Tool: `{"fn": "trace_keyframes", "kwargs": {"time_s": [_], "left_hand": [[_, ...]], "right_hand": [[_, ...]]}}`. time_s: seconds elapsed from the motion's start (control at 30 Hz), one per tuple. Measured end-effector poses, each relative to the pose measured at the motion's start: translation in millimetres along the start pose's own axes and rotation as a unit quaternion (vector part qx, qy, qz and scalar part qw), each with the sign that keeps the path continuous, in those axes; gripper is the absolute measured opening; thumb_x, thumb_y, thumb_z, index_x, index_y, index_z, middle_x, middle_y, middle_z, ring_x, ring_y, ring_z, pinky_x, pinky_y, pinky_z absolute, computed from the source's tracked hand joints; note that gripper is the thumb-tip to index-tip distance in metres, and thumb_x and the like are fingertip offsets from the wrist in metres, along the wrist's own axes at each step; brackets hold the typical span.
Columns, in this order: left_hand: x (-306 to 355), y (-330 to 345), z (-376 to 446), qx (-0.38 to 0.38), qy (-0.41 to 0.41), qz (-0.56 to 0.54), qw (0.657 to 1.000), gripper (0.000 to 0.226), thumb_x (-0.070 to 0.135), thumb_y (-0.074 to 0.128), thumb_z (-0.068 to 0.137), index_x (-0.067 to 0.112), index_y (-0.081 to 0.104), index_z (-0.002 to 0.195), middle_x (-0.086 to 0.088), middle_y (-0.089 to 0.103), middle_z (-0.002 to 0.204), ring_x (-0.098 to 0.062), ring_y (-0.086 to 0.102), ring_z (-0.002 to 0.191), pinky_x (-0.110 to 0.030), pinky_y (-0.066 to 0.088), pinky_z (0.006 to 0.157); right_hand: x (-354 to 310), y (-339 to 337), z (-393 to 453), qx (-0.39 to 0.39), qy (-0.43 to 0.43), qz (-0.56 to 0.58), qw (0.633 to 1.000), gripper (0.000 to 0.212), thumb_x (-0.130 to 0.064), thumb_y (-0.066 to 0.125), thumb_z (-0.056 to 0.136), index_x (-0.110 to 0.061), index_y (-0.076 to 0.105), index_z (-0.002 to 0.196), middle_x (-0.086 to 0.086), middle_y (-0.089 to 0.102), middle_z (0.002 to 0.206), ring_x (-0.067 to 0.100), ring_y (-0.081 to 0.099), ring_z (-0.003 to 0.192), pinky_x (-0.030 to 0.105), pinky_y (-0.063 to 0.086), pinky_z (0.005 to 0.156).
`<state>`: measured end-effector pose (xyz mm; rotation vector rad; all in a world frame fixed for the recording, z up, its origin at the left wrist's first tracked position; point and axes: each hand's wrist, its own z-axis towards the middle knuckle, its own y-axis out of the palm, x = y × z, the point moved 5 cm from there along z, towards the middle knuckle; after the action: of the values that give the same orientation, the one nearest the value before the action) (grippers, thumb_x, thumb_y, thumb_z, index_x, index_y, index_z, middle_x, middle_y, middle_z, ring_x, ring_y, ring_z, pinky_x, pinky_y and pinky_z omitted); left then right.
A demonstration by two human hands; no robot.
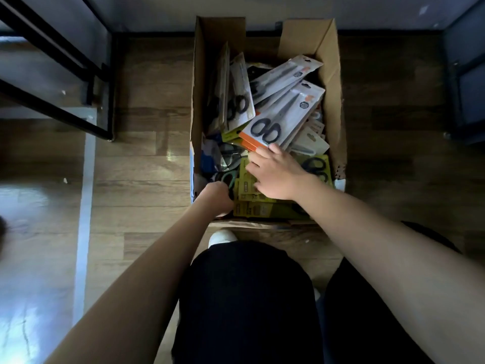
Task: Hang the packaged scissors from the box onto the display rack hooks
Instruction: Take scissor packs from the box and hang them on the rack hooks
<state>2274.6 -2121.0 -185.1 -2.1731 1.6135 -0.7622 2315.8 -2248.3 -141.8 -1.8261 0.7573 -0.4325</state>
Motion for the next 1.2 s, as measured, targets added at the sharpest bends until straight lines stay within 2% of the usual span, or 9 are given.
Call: {"fn": "trace_keyframes", "kwargs": {"time_s": [0.17, 0.3, 0.47, 0.63, 0.77, 0.87, 0.93, 1.03, 1.2], "left_hand": [[-0.3, 11.9, 7.5, -0.045, -0.012, -0.075, 0.996, 0.028, 0.022, 0.060, 0.089, -0.005, 0.065, 0.094, -0.003, 0.048, 0.065, -0.020, 0.049, 0.072, -0.025, 0.037, 0.056], [0.3, 18.2, 11.9, -0.069, -0.018, -0.097, 0.993, 0.031, 0.024, 0.064, 0.088, -0.003, 0.063, 0.103, -0.012, 0.059, 0.088, -0.024, 0.055, 0.088, -0.028, 0.041, 0.073], [-0.8, 23.1, 14.1, -0.069, -0.023, -0.109, 0.991, 0.028, 0.019, 0.064, 0.088, 0.000, 0.064, 0.108, -0.016, 0.064, 0.108, -0.028, 0.059, 0.101, -0.030, 0.045, 0.079], [1.6, 18.9, 5.1, -0.048, -0.020, -0.090, 0.995, 0.025, 0.024, 0.066, 0.086, 0.002, 0.066, 0.100, -0.013, 0.063, 0.095, -0.025, 0.057, 0.089, -0.031, 0.045, 0.077], [11.2, 3.2, -24.5, 0.056, -0.041, -0.087, 0.994, 0.009, 0.019, 0.056, 0.090, 0.010, 0.056, 0.091, -0.013, 0.061, 0.093, -0.031, 0.056, 0.087, -0.034, 0.045, 0.071], [34.6, -11.6, -60.6, 0.115, -0.021, -0.077, 0.990, 0.014, 0.015, 0.047, 0.095, 0.007, 0.048, 0.106, -0.017, 0.060, 0.102, -0.036, 0.055, 0.097, -0.041, 0.043, 0.077], [51.6, -23.5, -86.4, 0.130, -0.017, -0.135, 0.982, 0.015, 0.009, 0.044, 0.095, 0.006, 0.045, 0.109, -0.017, 0.057, 0.100, -0.035, 0.053, 0.090, -0.039, 0.040, 0.070], [69.6, -49.8, -126.3, 0.177, -0.048, -0.214, 0.959, 0.016, 0.001, 0.039, 0.093, 0.007, 0.043, 0.107, -0.011, 0.049, 0.089, -0.028, 0.046, 0.078, -0.037, 0.036, 0.065], [105.6, -100.1, -199.8, 0.264, 0.014, -0.180, 0.947, 0.016, -0.004, 0.032, 0.092, 0.008, 0.040, 0.098, -0.011, 0.048, 0.083, -0.031, 0.046, 0.071, -0.036, 0.032, 0.059]], "right_hand": [[20.1, 6.4, 6.3, -0.034, 0.018, -0.004, 0.999, 0.068, -0.060, 0.049, 0.086, -0.011, 0.041, 0.133, 0.006, 0.035, 0.136, 0.025, 0.028, 0.128, 0.042, 0.020, 0.104], [25.4, 13.8, 4.9, -0.062, 0.015, -0.045, 0.997, 0.090, -0.074, 0.046, 0.078, -0.010, 0.031, 0.140, 0.006, 0.031, 0.140, 0.025, 0.026, 0.130, 0.044, 0.019, 0.105], [23.0, 13.8, 5.1, -0.053, 0.022, -0.053, 0.997, 0.092, -0.072, 0.051, 0.076, -0.009, 0.031, 0.140, 0.007, 0.031, 0.140, 0.025, 0.026, 0.131, 0.044, 0.020, 0.105], [19.0, 3.8, -2.4, -0.028, 0.040, -0.011, 0.999, 0.083, -0.062, 0.065, 0.074, -0.011, 0.036, 0.133, 0.008, 0.036, 0.134, 0.026, 0.031, 0.126, 0.042, 0.024, 0.103], [13.5, -18.0, -18.0, 0.009, 0.085, 0.094, 0.992, 0.055, -0.039, 0.064, 0.086, -0.011, 0.038, 0.126, 0.008, 0.046, 0.131, 0.025, 0.032, 0.126, 0.042, 0.024, 0.101], [16.5, -42.8, -38.3, 0.044, 0.140, 0.168, 0.975, 0.038, -0.031, 0.060, 0.089, -0.012, 0.046, 0.119, 0.009, 0.058, 0.121, 0.026, 0.043, 0.119, 0.040, 0.027, 0.096], [23.5, -62.0, -59.0, 0.067, 0.168, 0.216, 0.960, 0.031, -0.029, 0.060, 0.090, -0.011, 0.053, 0.114, 0.009, 0.062, 0.110, 0.027, 0.051, 0.109, 0.037, 0.029, 0.093], [33.7, -95.8, -95.1, 0.100, 0.185, 0.261, 0.942, 0.019, -0.025, 0.058, 0.091, -0.010, 0.062, 0.103, 0.009, 0.064, 0.094, 0.029, 0.056, 0.096, 0.036, 0.031, 0.087], [41.5, -166.4, -153.4, 0.175, 0.246, 0.301, 0.904, 0.014, -0.022, 0.060, 0.091, -0.008, 0.065, 0.092, 0.010, 0.065, 0.080, 0.028, 0.057, 0.082, 0.033, 0.029, 0.074]]}}
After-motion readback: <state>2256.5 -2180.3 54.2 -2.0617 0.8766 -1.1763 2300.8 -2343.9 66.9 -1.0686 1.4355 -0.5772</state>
